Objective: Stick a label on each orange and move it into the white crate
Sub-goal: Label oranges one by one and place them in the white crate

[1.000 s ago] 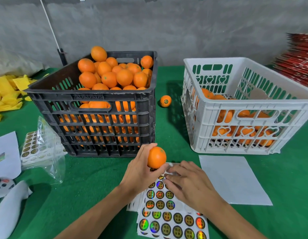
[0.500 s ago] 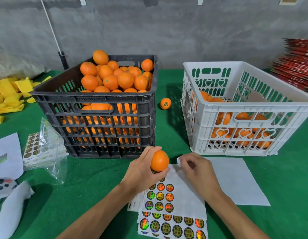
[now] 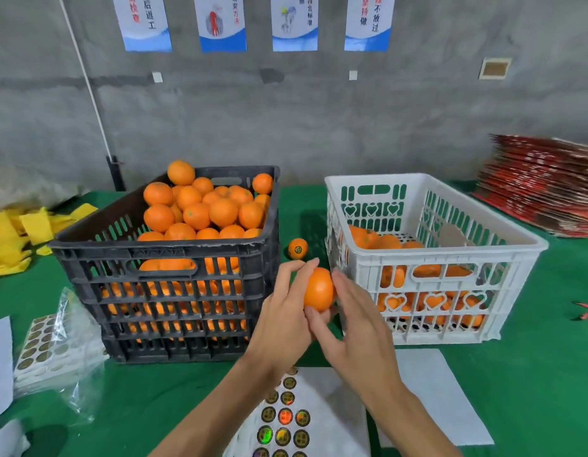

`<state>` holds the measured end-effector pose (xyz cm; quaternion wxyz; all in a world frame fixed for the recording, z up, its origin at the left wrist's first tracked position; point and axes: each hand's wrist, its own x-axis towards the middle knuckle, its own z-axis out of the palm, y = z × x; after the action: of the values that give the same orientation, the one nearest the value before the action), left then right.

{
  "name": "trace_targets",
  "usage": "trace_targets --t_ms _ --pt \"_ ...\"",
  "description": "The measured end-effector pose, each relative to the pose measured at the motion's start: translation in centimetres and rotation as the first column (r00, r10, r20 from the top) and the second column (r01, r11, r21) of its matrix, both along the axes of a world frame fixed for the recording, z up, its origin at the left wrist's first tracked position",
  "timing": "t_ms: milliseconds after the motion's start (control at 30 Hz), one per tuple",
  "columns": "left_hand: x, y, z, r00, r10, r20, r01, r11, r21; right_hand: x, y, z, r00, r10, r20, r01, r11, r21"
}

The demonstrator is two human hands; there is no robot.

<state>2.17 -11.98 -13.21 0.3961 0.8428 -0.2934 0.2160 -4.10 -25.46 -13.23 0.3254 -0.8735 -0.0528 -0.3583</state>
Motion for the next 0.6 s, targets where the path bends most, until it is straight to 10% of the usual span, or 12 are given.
trace_targets --t_ms 200,367,600 --pt "3.1 -6.7 8.0 0.981 -0.107 0.161 0.124 0.987 -0.097 3.7 -4.6 7.7 0.947 -0.292 0.132 0.289 0.956 0.046" --pt "4.9 -9.6 12.6 0.973 -0.21 0.101 0.196 0.972 0.13 5.3 -7.5 10.7 0.904 -0.41 0.12 0.421 0.903 -0.086" --pt "9.2 -1.9 16.1 0.961 0.191 0.202 -0.257 0.888 0.382 7.0 -2.5 12.3 0.987 -0.012 0.16 0.013 1.0 -0.006"
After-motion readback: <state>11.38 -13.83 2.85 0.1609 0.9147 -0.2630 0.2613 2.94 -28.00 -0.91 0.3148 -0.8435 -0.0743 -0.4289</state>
